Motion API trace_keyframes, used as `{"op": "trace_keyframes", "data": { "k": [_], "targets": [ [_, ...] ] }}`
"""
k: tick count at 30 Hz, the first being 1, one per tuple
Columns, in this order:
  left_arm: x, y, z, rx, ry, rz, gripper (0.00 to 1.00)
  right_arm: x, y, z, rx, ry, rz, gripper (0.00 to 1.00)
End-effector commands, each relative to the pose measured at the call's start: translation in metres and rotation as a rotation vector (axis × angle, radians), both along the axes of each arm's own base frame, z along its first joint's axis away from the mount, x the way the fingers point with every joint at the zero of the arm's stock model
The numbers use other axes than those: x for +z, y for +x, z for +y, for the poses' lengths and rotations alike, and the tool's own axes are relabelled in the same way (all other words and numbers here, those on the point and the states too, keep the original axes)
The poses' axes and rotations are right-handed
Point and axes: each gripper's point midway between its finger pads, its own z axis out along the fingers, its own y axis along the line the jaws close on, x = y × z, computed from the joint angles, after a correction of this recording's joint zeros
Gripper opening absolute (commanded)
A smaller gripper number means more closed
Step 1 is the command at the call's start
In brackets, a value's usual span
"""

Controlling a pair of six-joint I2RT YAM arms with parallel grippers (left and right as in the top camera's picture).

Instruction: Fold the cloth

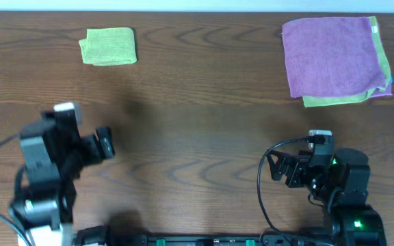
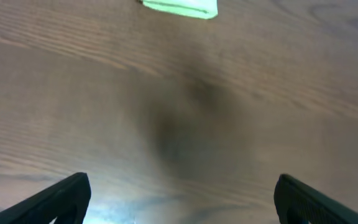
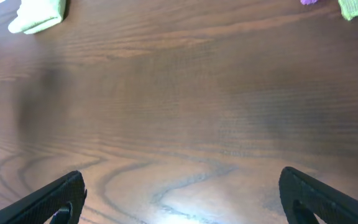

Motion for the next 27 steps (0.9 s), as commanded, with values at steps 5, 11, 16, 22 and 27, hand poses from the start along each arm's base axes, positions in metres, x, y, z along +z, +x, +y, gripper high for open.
{"op": "trace_keyframes", "data": {
  "k": [5, 11, 16, 22, 27],
  "targets": [
    [-0.043, -0.033, -0.007, -0.086, 0.097, -0.087, 0.95, 0.0, 0.0, -0.002, -0.016, 0.01, 0.002, 0.99],
    [-0.069, -0.05, -0.01, -0.117, 0.149, -0.153, 0.95, 0.0, 0.0, -0.002, -0.016, 0.01, 0.002, 0.99],
    [-0.082, -0.055, -0.01, -0.12, 0.163, -0.188, 0.95, 0.0, 0.0, -0.002, -0.016, 0.01, 0.002, 0.99],
    [-0.096, -0.059, -0.016, -0.182, 0.207, -0.19, 0.95, 0.0, 0.0, -0.002, -0.016, 0.01, 0.002, 0.99],
    [-0.108, -0.062, -0.019, -0.231, 0.237, -0.179, 0.95, 0.0, 0.0, -0.002, -0.016, 0.01, 0.002, 0.99]
  ]
}}
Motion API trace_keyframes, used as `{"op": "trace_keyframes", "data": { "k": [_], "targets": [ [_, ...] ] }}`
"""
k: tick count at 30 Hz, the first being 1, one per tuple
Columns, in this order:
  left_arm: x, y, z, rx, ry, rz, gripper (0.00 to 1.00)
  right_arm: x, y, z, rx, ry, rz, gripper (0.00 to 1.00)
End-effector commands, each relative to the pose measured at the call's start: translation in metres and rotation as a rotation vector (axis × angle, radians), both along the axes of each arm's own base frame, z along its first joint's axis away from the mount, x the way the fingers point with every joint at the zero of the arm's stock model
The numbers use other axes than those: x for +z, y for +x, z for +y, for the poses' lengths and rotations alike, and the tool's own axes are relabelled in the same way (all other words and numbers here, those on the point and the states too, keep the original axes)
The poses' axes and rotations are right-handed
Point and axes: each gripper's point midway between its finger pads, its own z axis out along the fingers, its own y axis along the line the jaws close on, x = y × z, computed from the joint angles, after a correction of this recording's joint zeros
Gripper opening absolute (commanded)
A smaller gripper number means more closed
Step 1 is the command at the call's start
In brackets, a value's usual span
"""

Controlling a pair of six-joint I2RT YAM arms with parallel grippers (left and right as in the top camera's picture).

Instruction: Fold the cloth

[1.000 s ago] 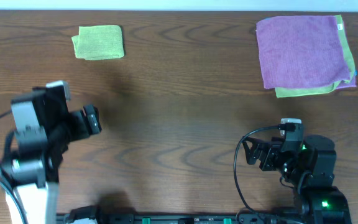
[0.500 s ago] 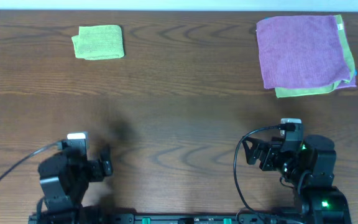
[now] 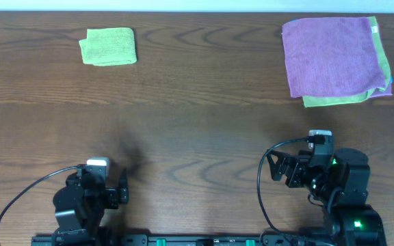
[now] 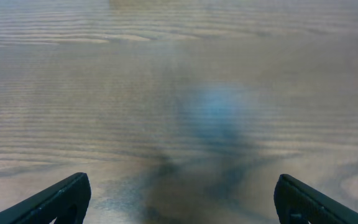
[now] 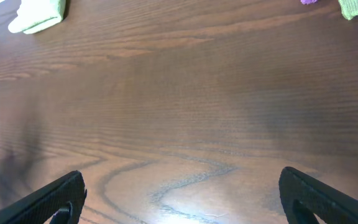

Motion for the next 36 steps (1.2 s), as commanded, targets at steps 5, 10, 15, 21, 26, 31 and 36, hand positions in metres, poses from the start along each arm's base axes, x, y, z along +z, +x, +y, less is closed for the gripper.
{"op": "trace_keyframes", "data": {
  "k": [5, 10, 15, 21, 26, 31, 36],
  "targets": [
    [-0.018, -0.002, -0.001, -0.032, 0.044, 0.014, 0.95, 0.001, 0.0, -0.002, -0.016, 0.011, 0.001, 0.99],
    [-0.033, -0.003, 0.007, 0.038, 0.017, 0.043, 0.95, 0.001, 0.0, -0.002, -0.016, 0.011, 0.001, 0.99],
    [-0.035, -0.004, 0.015, 0.094, 0.02, 0.05, 0.95, 0.001, 0.0, -0.002, -0.016, 0.011, 0.001, 0.99],
    [-0.036, -0.005, 0.024, 0.169, 0.013, 0.054, 0.95, 0.001, 0.0, -0.002, -0.016, 0.011, 0.001, 0.99],
    [-0.036, -0.005, 0.023, 0.163, 0.009, 0.054, 0.96, 0.001, 0.0, -0.002, -0.016, 0.011, 0.001, 0.99],
    [-0.036, -0.005, 0.023, 0.163, 0.009, 0.054, 0.95, 0.001, 0.0, -0.002, -0.016, 0.011, 0.001, 0.99],
    [-0.036, -0.005, 0.023, 0.163, 0.009, 0.054, 0.96, 0.001, 0.0, -0.002, -0.016, 0.011, 0.001, 0.99]
  ]
}}
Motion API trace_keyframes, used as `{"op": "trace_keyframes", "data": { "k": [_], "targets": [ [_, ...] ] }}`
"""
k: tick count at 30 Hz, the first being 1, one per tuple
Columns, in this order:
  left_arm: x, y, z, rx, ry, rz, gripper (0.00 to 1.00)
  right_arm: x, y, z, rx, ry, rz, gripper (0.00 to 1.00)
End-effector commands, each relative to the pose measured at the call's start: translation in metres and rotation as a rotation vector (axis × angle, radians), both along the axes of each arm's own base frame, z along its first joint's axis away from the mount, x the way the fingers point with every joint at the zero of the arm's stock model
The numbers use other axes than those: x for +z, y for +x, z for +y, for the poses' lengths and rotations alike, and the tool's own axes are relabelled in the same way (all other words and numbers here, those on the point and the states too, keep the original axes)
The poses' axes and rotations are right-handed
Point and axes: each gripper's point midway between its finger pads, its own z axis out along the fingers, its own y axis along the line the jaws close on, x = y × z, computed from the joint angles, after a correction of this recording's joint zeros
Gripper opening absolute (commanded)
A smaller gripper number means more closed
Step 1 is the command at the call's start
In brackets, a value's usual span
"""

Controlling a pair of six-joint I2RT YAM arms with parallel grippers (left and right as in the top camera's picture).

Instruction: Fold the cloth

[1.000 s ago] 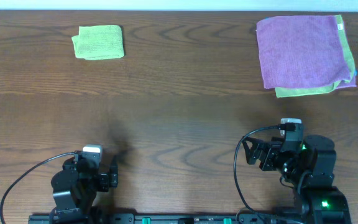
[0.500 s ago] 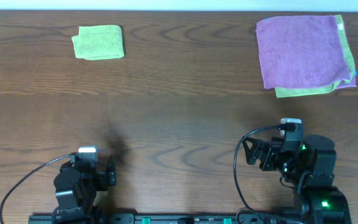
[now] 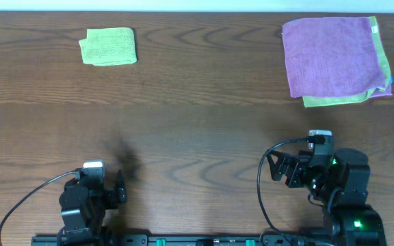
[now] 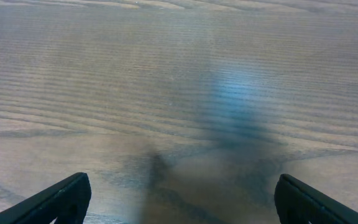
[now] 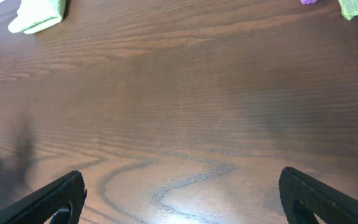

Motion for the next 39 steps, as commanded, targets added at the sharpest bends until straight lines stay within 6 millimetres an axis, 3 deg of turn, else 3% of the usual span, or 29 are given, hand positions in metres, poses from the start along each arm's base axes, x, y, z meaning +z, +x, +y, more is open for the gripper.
{"op": "trace_keyframes", "data": {
  "k": [1, 10, 13, 18, 27, 39],
  "targets": [
    [-0.006, -0.002, 0.002, 0.017, 0.001, 0.013, 0.95, 0.001, 0.0, -0.002, -0.016, 0.01, 0.001, 0.99],
    [-0.007, -0.002, 0.002, 0.017, 0.001, 0.014, 0.95, 0.005, -0.002, -0.002, -0.011, 0.003, -0.023, 0.99],
    [-0.006, -0.002, 0.002, 0.017, 0.001, 0.013, 0.95, 0.005, -0.007, -0.012, -0.043, -0.058, -0.054, 0.99],
    [-0.007, -0.002, 0.002, 0.017, 0.001, 0.014, 0.95, -0.012, -0.015, -0.032, -0.129, -0.142, -0.101, 0.99],
    [-0.006, -0.002, 0.002, 0.017, 0.001, 0.013, 0.95, -0.059, -0.021, -0.031, -0.06, -0.221, -0.176, 0.99],
    [-0.007, -0.002, 0.002, 0.017, 0.001, 0.014, 0.95, -0.066, -0.029, -0.031, 0.011, -0.313, -0.233, 0.99]
  ]
}}
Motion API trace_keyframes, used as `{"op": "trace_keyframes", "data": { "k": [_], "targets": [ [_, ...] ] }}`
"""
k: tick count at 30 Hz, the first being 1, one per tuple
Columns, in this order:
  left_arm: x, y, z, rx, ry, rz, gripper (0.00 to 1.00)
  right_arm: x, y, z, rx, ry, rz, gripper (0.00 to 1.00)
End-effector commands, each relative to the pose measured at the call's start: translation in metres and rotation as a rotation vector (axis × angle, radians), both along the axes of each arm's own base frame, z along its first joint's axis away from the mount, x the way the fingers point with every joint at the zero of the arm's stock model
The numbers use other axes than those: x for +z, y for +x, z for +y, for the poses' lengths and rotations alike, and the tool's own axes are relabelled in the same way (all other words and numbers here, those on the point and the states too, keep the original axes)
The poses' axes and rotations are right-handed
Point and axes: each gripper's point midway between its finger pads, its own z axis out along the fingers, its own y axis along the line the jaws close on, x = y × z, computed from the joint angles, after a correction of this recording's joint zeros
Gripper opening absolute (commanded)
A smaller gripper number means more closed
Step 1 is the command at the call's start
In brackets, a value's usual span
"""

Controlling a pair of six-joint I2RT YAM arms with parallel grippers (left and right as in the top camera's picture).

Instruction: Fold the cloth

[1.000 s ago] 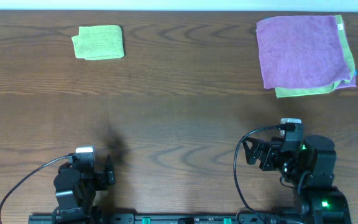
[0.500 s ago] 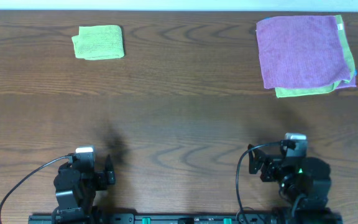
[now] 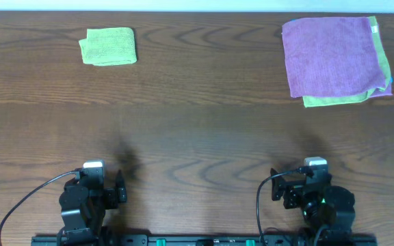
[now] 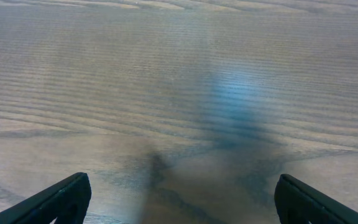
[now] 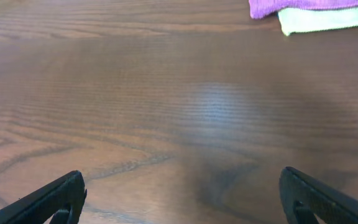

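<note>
A small green cloth (image 3: 108,46), folded into a square, lies at the table's far left. A purple cloth (image 3: 330,55) lies spread over a green cloth (image 3: 340,100) at the far right; their near edges, purple (image 5: 303,7) and green (image 5: 328,20), show in the right wrist view. My left gripper (image 4: 179,199) is open above bare wood at the near left edge. My right gripper (image 5: 182,199) is open above bare wood at the near right edge. Both hold nothing.
The dark wooden table (image 3: 197,137) stretches between the cloths and the arms. The left arm's base (image 3: 87,201) and the right arm's base (image 3: 317,201) sit at the near edge, with cables looping beside them.
The right arm has drawn back toward the near edge and now sits low and compact; its wrist view now faces the purple and green cloths. The left arm has not moved.
The left arm stood raised at the left with its gripper open, the small green cloth lying folded at far left. It then lay retracted at the near edge and stayed there. The right arm held still until now, when it too is retracted. No cloth moved.
</note>
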Motion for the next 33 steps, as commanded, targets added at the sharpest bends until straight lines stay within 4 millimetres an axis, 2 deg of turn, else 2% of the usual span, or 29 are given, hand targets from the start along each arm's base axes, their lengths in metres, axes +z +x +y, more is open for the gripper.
{"op": "trace_keyframes", "data": {
  "k": [1, 33],
  "targets": [
    [-0.0067, -0.0018, 0.0021, 0.017, 0.0, 0.015, 0.95, -0.0059, -0.0007, -0.0036, 0.019, -0.063, -0.003, 0.99],
    [-0.0067, -0.0018, 0.0021, 0.017, 0.0, 0.015, 0.95, -0.0058, -0.0009, -0.0044, 0.023, -0.075, -0.006, 0.99]
  ]
}}
